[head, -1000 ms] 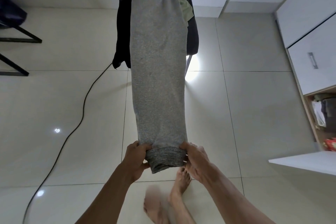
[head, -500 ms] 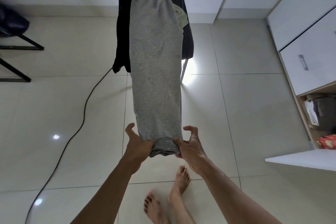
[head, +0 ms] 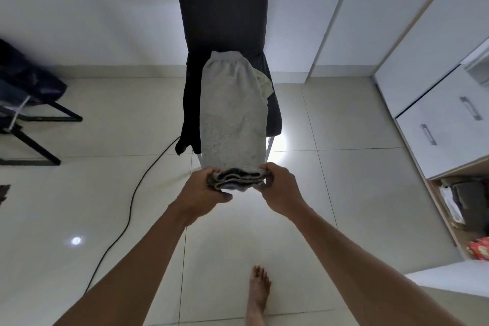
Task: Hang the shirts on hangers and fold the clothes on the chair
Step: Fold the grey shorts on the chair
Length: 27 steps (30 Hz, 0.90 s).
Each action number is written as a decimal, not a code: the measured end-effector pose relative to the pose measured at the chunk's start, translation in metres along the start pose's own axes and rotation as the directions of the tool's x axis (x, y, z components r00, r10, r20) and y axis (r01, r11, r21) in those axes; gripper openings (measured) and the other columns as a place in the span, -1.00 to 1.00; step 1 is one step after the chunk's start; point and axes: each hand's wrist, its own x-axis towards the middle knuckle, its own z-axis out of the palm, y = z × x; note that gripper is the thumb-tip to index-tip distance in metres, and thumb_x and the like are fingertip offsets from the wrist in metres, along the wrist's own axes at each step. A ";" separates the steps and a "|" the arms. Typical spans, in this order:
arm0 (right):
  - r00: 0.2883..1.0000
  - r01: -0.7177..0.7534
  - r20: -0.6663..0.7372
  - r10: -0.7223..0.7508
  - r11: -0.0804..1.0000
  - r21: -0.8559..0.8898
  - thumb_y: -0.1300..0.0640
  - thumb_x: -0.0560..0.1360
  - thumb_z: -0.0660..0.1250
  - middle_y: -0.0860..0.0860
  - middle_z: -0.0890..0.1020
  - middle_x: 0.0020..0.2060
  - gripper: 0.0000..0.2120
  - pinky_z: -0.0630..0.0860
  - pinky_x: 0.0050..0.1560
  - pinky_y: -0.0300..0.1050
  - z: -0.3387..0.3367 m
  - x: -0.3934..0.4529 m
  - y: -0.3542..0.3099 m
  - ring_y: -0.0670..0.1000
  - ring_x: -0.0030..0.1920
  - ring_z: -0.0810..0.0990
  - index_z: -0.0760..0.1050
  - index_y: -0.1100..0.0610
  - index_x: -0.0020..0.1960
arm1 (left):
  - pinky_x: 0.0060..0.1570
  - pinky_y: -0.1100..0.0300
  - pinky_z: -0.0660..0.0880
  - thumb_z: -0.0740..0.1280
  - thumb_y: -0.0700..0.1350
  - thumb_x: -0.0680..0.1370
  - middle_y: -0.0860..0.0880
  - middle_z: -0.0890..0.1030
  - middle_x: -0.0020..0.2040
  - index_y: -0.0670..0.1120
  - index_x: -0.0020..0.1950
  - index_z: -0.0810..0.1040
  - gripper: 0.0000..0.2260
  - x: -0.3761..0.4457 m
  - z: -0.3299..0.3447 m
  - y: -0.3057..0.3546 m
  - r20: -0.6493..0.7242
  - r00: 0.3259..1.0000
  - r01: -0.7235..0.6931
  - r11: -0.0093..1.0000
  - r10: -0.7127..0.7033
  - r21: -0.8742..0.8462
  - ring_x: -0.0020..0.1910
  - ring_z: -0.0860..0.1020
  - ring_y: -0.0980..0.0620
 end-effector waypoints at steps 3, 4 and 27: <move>0.996 0.083 -0.020 -0.083 0.996 -0.026 0.09 0.46 0.49 0.03 0.55 -0.06 -0.84 0.42 -0.03 -0.32 -0.005 0.039 -0.012 -0.03 -0.02 0.48 0.58 0.12 -0.04 | -0.28 0.29 0.42 0.52 -0.07 0.46 -0.02 0.63 -0.20 -0.12 -0.03 0.62 -0.81 0.034 -0.016 0.013 -0.148 0.957 -0.205 0.940 0.251 0.272 -0.29 0.52 0.19; 0.996 0.087 -0.030 -0.087 0.996 0.002 0.08 0.47 0.47 0.06 0.58 -0.05 -0.84 0.47 -0.01 -0.20 -0.009 0.053 -0.017 0.01 0.01 0.50 0.60 0.16 -0.03 | -0.24 0.26 0.42 0.52 0.01 0.44 -0.05 0.62 -0.18 -0.13 -0.06 0.64 -0.77 0.047 -0.022 0.017 -0.160 0.940 -0.249 0.926 0.302 0.285 -0.26 0.51 0.18; 0.992 -0.046 -0.103 0.069 0.977 0.210 -0.06 0.67 0.18 -0.05 0.46 -0.39 -0.60 0.32 -0.40 -0.31 -0.034 0.420 -0.064 -0.12 -0.38 0.38 0.42 0.12 -0.27 | -0.35 0.14 0.34 0.30 0.14 0.59 -0.01 0.40 -0.43 -0.17 -0.37 0.38 -0.52 0.400 -0.097 0.138 -0.408 0.902 -0.130 0.990 0.138 0.048 -0.42 0.38 0.08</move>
